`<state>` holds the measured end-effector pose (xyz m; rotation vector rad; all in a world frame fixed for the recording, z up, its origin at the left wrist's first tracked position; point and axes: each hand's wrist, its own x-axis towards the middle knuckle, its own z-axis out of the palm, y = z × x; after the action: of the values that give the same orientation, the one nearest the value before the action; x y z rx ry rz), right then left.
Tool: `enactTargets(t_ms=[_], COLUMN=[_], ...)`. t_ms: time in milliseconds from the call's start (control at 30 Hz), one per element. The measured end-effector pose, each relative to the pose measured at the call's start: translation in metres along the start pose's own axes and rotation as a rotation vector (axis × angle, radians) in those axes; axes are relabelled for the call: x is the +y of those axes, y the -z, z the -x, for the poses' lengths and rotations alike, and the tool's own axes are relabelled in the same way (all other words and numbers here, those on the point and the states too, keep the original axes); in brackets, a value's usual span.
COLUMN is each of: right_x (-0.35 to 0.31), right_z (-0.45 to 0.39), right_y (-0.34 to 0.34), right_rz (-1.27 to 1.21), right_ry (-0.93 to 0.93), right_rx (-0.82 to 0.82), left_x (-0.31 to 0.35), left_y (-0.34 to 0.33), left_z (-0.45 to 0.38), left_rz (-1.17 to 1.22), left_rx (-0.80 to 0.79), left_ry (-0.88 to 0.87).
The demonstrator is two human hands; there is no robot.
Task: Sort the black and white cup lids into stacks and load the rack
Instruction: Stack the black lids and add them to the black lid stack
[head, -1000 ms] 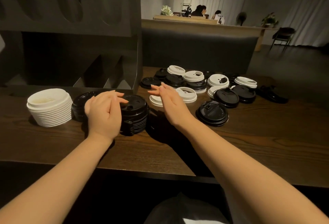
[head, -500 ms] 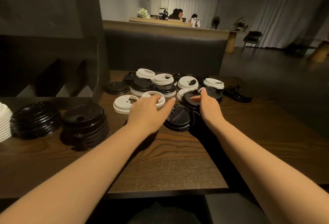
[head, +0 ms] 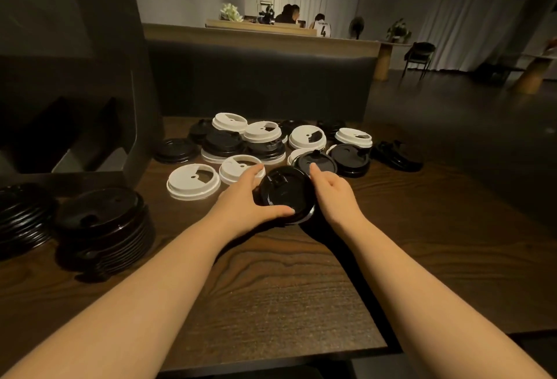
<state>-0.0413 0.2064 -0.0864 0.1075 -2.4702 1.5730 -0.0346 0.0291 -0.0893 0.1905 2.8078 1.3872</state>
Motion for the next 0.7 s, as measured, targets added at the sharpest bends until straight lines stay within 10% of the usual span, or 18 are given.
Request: enactTargets(t_ms=[700], right_x=[0.002], right_z=[-0.002], right_y=[0.008], right_rz=[-0.064], right_ry=[-0.114], right_rx=[0.024], left_x=[0.004], left_y=[0.019], left_z=[-0.004], left_rz=[0.466], left_rx=[0.161], left_ry=[-0.007])
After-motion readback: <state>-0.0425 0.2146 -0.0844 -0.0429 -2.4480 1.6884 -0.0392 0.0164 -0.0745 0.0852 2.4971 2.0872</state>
